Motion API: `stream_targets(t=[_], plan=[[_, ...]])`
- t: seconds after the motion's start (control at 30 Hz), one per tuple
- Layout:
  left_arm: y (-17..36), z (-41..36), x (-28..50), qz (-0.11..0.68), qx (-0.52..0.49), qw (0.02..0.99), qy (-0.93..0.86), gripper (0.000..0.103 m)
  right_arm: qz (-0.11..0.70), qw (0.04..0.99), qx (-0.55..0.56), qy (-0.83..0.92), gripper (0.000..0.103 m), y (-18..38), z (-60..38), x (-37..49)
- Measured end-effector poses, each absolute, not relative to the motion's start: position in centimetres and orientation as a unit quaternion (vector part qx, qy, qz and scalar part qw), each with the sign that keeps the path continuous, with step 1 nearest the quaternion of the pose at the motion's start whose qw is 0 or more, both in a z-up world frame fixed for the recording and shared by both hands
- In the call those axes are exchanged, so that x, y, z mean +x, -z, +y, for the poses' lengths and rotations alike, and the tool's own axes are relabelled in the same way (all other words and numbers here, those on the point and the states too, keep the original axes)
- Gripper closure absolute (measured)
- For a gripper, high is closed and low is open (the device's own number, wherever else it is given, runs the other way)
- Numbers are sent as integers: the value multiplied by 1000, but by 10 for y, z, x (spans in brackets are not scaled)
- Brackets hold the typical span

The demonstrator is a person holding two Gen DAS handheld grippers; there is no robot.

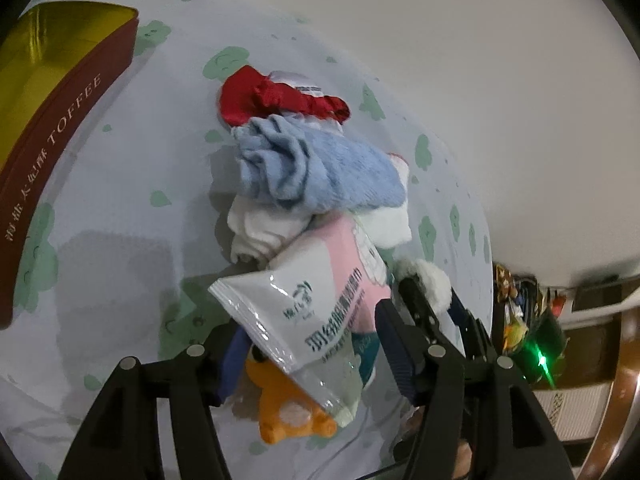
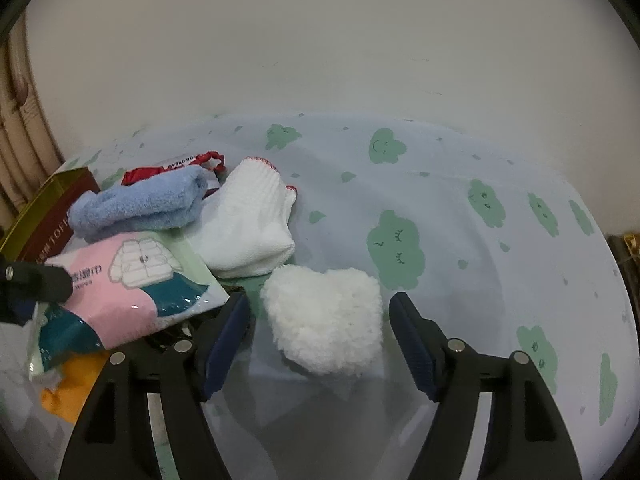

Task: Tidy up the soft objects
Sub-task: 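Grasp the pink-and-white wipes packet with the left tool and lift it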

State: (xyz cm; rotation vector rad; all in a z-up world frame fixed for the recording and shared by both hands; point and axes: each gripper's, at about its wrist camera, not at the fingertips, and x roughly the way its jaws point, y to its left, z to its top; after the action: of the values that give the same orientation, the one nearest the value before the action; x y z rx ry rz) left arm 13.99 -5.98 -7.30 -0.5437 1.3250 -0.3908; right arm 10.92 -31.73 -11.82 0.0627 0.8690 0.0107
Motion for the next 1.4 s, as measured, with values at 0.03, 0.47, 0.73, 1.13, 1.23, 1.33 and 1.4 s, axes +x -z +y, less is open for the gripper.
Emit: stream_targets(t=[0.03, 0.47, 0.73, 1.13, 1.23, 1.33, 1.4], plan=[[73, -59, 140, 602, -248, 738, 177, 42, 422, 906, 36, -7, 35, 120, -319, 110], [57, -53, 127, 570, -219, 764, 206, 72, 413, 907, 88, 4, 63, 121, -327, 107], [40, -62, 114, 552, -188, 778, 231, 79, 405, 909, 97, 19, 63, 115, -327, 98], [18, -108, 96, 503, -60, 827, 243, 80, 403, 908, 111, 20, 63, 116, -329, 94], [14, -119, 96, 487, -38, 840, 236, 80, 412, 904, 116, 19, 63, 124, -330, 96], [15, -129, 101, 484, -28, 843, 234, 77, 418, 901, 111, 13, 63, 130, -326, 97], [21, -133, 105, 496, -30, 836, 233, 74, 419, 901, 109, 10, 63, 129, -325, 98]])
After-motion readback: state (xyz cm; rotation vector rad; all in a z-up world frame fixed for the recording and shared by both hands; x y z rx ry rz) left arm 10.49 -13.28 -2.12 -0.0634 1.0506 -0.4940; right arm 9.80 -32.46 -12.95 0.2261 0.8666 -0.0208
